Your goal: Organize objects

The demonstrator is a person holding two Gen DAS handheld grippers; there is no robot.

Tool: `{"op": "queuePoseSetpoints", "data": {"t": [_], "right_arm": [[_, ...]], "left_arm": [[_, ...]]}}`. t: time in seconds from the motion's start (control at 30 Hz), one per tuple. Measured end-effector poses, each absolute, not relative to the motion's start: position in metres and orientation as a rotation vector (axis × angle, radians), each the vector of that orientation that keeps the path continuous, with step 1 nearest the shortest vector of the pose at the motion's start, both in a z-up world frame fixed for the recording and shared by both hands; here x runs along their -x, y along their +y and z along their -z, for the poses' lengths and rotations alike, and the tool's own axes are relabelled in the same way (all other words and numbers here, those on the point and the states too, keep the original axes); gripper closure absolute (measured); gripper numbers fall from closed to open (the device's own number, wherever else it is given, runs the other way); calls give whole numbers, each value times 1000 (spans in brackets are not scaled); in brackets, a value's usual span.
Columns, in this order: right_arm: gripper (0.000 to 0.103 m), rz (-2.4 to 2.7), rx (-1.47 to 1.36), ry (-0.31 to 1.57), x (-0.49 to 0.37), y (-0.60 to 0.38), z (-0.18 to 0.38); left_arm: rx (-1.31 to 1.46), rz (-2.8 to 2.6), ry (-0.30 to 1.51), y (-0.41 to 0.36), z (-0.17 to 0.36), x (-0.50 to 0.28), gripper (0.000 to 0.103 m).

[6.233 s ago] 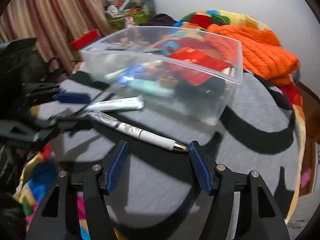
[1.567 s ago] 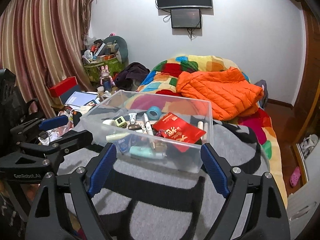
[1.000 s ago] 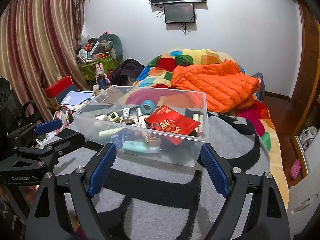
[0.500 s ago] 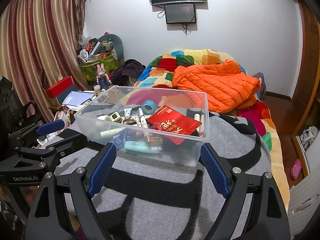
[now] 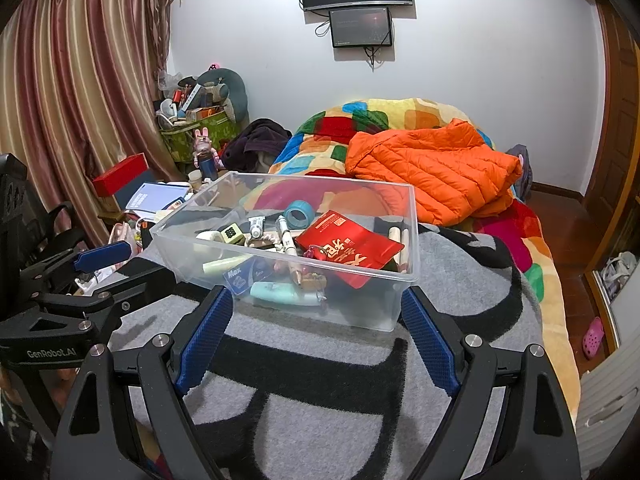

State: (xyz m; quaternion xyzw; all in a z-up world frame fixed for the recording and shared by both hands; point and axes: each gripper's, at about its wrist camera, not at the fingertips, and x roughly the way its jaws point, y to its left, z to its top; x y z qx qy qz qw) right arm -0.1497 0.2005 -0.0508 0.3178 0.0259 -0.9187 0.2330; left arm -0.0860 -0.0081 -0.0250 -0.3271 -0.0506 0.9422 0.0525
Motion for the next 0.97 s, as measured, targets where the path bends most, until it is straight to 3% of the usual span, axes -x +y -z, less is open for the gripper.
{"op": "queuePoseSetpoints", "data": {"t": [0.97], "right_arm": [[19,2506,-905,67,149,197,55]], "left_arm": [[1002,-2859,-161,-12,25,85,9]]}}
